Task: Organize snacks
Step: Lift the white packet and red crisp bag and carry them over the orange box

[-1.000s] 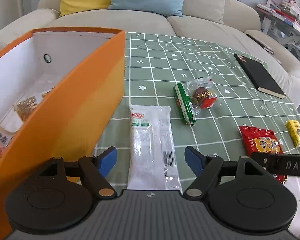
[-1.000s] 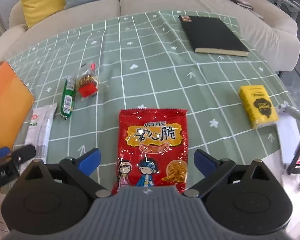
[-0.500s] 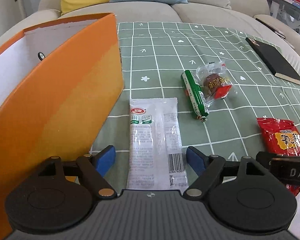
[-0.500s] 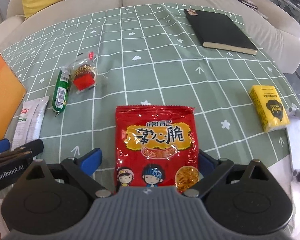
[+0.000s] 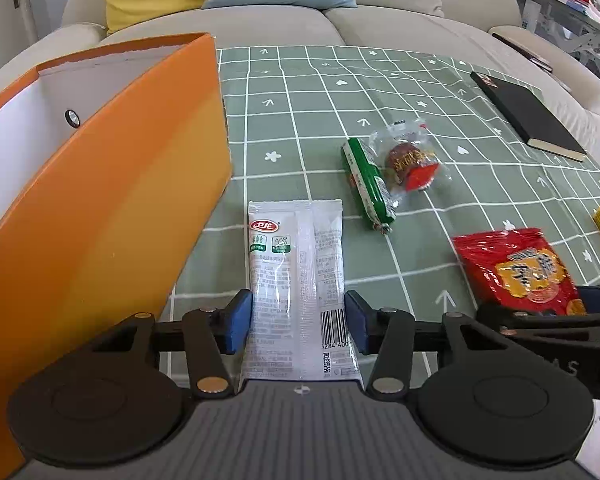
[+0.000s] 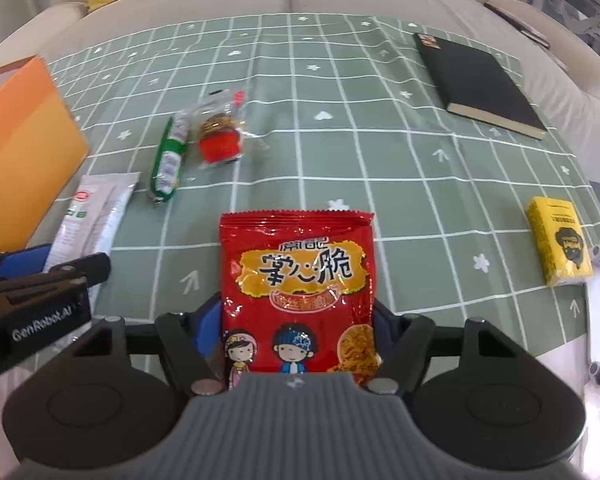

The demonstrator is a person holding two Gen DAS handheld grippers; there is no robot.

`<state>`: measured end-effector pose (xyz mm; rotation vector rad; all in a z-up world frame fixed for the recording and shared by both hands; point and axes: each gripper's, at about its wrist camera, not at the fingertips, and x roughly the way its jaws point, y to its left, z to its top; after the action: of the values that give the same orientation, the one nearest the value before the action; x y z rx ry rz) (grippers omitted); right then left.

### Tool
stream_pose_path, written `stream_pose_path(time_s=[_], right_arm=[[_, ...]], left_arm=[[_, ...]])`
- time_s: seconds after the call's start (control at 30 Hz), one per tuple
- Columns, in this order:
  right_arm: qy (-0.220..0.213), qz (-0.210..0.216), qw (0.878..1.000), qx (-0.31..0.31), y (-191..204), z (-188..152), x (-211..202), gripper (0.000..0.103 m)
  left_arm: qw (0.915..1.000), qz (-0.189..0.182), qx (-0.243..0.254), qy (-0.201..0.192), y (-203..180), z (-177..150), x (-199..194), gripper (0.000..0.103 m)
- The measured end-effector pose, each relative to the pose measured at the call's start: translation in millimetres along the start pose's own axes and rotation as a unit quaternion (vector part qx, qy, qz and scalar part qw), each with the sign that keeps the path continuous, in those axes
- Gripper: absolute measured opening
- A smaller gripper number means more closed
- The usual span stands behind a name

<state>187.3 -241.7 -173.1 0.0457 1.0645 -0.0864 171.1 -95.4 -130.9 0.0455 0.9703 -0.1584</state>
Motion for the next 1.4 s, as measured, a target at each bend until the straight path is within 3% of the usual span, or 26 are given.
stream_pose_path(time_s=[0.37, 0.73, 1.4], right_arm=[[0.012, 0.036, 0.999, -0.021, 15.8, -8.1, -8.5, 0.068], [0.012, 0.06, 0.998, -0.013, 17.4, -13.5, -24.2, 0.068], [-0.062, 0.11, 0.991, -0.051, 35.1, -19.1, -84.9, 0.068]], left_arm=[[0.9997, -0.026, -0.004, 0.003, 8.4, -21.7, -21.1, 0.053], [0.9992, -0.024, -0.015, -0.03, 12.7, -32.7, -56.2, 0.053], [0.9905, -0.04, -0.059, -0.118, 37.7, -12.4, -140.2, 0.053]])
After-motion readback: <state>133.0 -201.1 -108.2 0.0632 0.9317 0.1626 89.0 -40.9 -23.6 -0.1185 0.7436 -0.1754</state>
